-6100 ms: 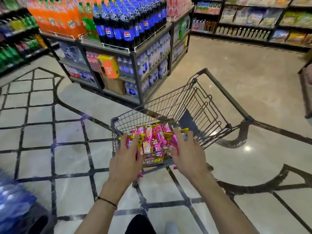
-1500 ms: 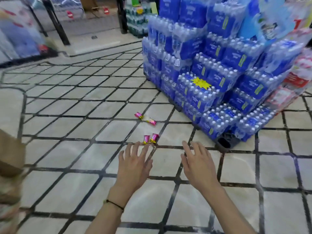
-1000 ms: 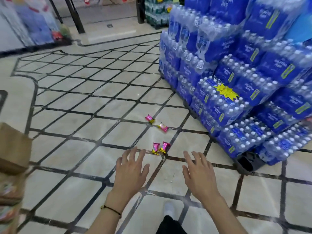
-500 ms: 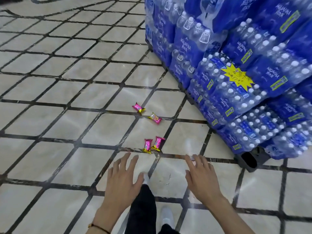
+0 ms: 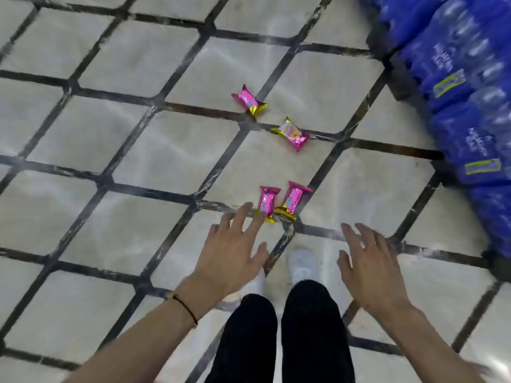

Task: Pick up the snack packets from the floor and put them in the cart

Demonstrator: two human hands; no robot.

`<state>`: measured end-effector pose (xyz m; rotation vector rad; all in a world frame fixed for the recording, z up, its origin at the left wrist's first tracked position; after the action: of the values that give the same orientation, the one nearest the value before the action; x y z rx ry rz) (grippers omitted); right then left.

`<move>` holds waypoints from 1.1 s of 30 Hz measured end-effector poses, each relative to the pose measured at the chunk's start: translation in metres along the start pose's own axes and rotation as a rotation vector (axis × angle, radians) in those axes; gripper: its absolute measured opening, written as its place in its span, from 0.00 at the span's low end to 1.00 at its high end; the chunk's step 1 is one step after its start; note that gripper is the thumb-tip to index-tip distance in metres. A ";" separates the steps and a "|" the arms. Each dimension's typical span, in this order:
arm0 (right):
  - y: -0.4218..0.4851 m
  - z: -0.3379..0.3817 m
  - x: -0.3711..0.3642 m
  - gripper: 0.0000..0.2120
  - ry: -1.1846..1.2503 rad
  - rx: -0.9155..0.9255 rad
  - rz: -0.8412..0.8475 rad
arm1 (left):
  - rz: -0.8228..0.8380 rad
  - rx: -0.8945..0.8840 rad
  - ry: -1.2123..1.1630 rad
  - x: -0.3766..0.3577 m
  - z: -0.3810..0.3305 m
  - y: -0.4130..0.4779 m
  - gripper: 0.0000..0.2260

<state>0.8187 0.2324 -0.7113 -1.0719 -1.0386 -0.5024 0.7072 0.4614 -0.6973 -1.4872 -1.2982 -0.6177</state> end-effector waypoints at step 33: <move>0.307 0.024 -0.356 0.31 -0.021 -0.082 -0.079 | -0.126 0.165 0.173 -0.388 0.136 0.239 0.25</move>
<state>0.8808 0.3397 -1.1655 -1.1133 -1.0905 -0.6029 0.7862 0.4532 -1.1656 -1.1976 -1.2825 -0.6883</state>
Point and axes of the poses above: each hand's wrist, its own y-axis towards the middle knuckle, its own x-axis out of the back of the hand, z = x × y, the point moved 6 cm from there along y, towards the middle knuckle, and after that the axes turned 6 degrees about -x, right-handed, at the moved point
